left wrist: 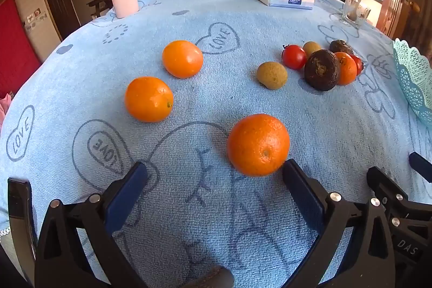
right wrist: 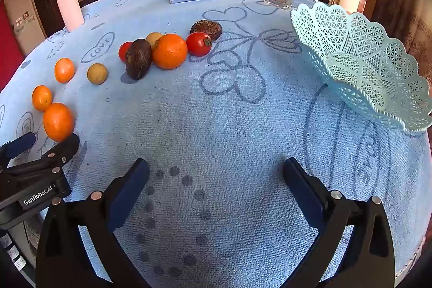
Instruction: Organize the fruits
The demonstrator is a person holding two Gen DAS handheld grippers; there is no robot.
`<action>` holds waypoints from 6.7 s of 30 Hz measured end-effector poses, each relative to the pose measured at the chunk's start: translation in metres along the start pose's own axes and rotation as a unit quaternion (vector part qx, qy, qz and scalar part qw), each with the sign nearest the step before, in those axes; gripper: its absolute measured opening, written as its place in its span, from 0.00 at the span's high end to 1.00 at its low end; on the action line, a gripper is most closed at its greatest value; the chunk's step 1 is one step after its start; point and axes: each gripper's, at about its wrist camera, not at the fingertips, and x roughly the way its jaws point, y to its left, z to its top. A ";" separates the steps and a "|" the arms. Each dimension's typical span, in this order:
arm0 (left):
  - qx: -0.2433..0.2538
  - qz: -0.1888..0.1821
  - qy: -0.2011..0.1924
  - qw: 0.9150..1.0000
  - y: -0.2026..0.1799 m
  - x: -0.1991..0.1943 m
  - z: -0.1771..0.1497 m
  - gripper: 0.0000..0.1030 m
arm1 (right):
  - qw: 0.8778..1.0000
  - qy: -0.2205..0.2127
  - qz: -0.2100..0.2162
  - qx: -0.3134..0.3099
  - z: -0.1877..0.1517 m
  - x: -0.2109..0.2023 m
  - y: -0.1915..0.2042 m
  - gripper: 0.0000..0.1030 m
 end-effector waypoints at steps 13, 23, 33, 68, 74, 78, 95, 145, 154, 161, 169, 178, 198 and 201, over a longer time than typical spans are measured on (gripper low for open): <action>-0.005 -0.006 -0.001 1.000 0.000 0.000 0.000 0.05 | 1.000 -0.001 -0.002 -0.002 0.001 0.000 0.000 0.02; -0.005 -0.008 -0.001 1.000 0.003 -0.001 0.000 0.05 | 1.000 -0.001 -0.002 -0.001 0.002 0.002 0.000 0.02; -0.003 -0.004 -0.002 1.000 0.001 -0.001 -0.001 0.05 | 1.000 0.000 -0.001 0.000 0.002 0.001 0.001 0.02; -0.014 -0.015 0.001 1.000 0.001 -0.001 0.000 0.05 | 1.000 0.008 0.019 -0.011 0.002 -0.001 -0.001 0.02; -0.012 -0.046 -0.001 0.999 0.012 -0.006 0.001 0.05 | 1.000 0.006 0.024 -0.006 0.002 -0.002 -0.002 0.02; -0.019 -0.041 -0.029 0.999 0.035 -0.022 0.004 0.05 | 1.000 0.007 0.023 -0.007 0.002 -0.002 -0.002 0.02; -0.043 -0.031 -0.041 0.998 0.074 0.010 0.044 0.34 | 0.997 0.006 0.068 -0.034 0.015 -0.017 0.019 0.02; -0.079 0.019 -0.072 0.994 0.069 -0.007 0.027 0.59 | 0.987 -0.066 0.149 0.013 0.045 -0.051 0.003 0.60; -0.043 0.005 -0.092 0.995 0.026 -0.034 0.030 0.59 | 0.987 -0.118 0.066 0.087 0.047 -0.072 -0.088 0.60; -0.014 -0.015 -0.102 0.995 -0.011 -0.050 0.035 0.59 | 0.984 -0.128 -0.010 0.122 0.043 -0.067 -0.148 0.60; 0.014 -0.031 -0.107 0.994 -0.048 -0.063 0.039 0.59 | 0.976 -0.162 -0.051 0.136 0.036 -0.067 -0.174 0.32; 0.059 -0.060 -0.122 0.989 -0.104 -0.078 0.050 0.59 | 0.956 -0.219 -0.107 0.162 0.021 -0.073 -0.190 0.32; 0.168 -0.180 -0.095 0.965 -0.242 -0.068 0.066 0.59 | 0.923 -0.262 -0.148 0.240 0.003 -0.083 -0.214 0.28; 0.174 -0.189 -0.091 0.962 -0.249 -0.066 0.068 0.59 | 0.922 -0.262 -0.149 0.242 0.003 -0.083 -0.215 0.28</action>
